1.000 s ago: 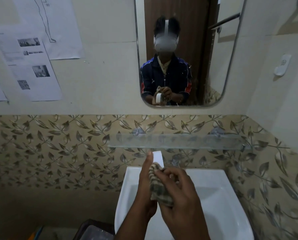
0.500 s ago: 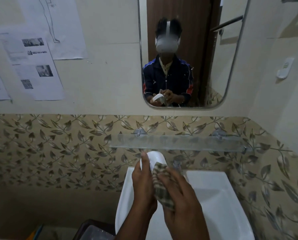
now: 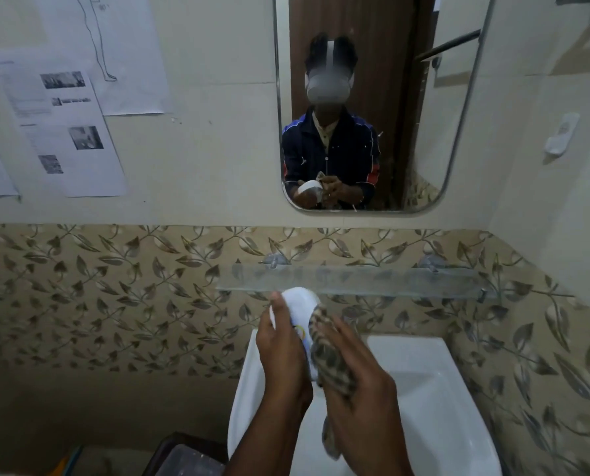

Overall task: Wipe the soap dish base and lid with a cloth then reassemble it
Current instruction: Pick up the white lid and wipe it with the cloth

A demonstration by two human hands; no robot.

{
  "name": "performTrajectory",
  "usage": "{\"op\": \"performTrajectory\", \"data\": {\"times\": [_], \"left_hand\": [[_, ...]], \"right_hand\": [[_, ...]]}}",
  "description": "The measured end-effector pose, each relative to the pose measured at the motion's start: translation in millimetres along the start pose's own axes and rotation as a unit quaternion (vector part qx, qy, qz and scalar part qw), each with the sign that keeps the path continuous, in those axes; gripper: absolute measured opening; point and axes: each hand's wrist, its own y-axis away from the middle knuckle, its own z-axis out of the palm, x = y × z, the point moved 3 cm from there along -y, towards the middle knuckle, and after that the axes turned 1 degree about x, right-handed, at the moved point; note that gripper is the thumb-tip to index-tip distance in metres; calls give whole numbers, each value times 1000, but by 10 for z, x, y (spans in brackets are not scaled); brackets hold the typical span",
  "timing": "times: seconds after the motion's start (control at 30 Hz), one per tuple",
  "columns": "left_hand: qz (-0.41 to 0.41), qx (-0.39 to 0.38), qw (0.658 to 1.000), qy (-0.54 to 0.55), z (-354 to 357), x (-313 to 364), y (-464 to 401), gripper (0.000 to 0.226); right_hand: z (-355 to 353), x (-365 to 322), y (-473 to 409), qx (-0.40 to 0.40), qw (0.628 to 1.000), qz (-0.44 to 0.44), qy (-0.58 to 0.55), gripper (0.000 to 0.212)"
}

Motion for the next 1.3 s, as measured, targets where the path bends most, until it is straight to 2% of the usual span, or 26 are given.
{"op": "performTrajectory", "data": {"times": [0.07,0.13,0.17,0.2,0.23,0.27,0.3,0.33,0.37,0.4,0.43,0.47,0.5,0.57,0.6,0.63,0.73,0.9,0.97,1.0,1.07,1.1,1.13,1.17,1.2,1.3], "left_hand": [[-55,25,997,39,-46,-71,-30,65],[-105,-28,991,73,-66,-217,-58,62],[-99,-52,992,59,-78,-266,-66,55],[-66,-64,995,25,-91,-276,-73,41],[8,-62,997,-38,-111,-239,-98,29],[124,-58,984,-117,-113,-119,-95,26],[243,-65,949,-190,-104,14,-85,29],[353,-99,890,-271,-71,113,-62,36],[420,-142,832,-335,-41,142,-59,46],[434,-184,804,-363,13,193,-25,54],[423,-201,800,-376,42,192,-41,59],[413,-193,810,-368,66,226,-33,59],[396,-156,836,-345,67,241,-54,61],[308,-61,909,-273,8,277,-115,67],[258,-28,932,-252,-37,275,-162,72],[228,-15,939,-257,-65,272,-200,76],[263,-47,895,-356,-49,211,-184,84],[369,-105,814,-436,-26,235,-103,84],[360,-114,829,-413,-27,259,-74,83],[341,-96,859,-370,-26,267,-48,83],[201,-2,946,-256,-33,288,-24,80],[107,42,974,-197,-47,244,-49,74],[46,68,983,-166,-54,211,-54,73],[44,61,978,-193,-45,190,-55,80],[79,46,967,-239,-34,172,-55,88],[255,9,906,-337,-18,232,38,80]], "right_hand": [[9,32,30,-24,999,24,-42,40],[-37,138,-86,-68,985,112,-113,43],[-88,172,-157,-95,974,153,-137,46],[-158,191,-233,-116,969,163,-146,46],[-240,201,-304,-132,972,150,-120,42],[-309,186,-367,-153,973,142,-96,35],[-352,181,-409,-179,971,134,-80,29],[-375,179,-428,-206,965,133,-90,22],[-384,190,-443,-220,961,132,-101,17],[-385,202,-469,-222,960,129,-114,16],[-381,215,-482,-213,962,122,-123,15],[-375,211,-488,-196,964,112,-137,16],[-372,212,-488,-170,969,99,-147,26],[-326,201,-437,-134,975,72,-160,48],[-295,191,-401,-125,977,58,-162,53],[-270,191,-367,-117,981,35,-149,57],[-265,193,-390,-105,993,-58,-8,53],[-204,107,-475,-168,951,-135,220,50],[-201,127,-481,-179,944,-149,233,52],[-193,134,-475,-163,957,-143,195,50],[-165,173,-411,-76,994,-64,34,42],[-127,207,-359,-41,998,-1,-45,41],[-73,234,-297,-25,994,50,-97,44],[-33,253,-244,-17,990,73,-120,46],[-29,266,-225,-10,990,73,-118,47],[-131,210,-328,-26,999,-29,2,47]]}}
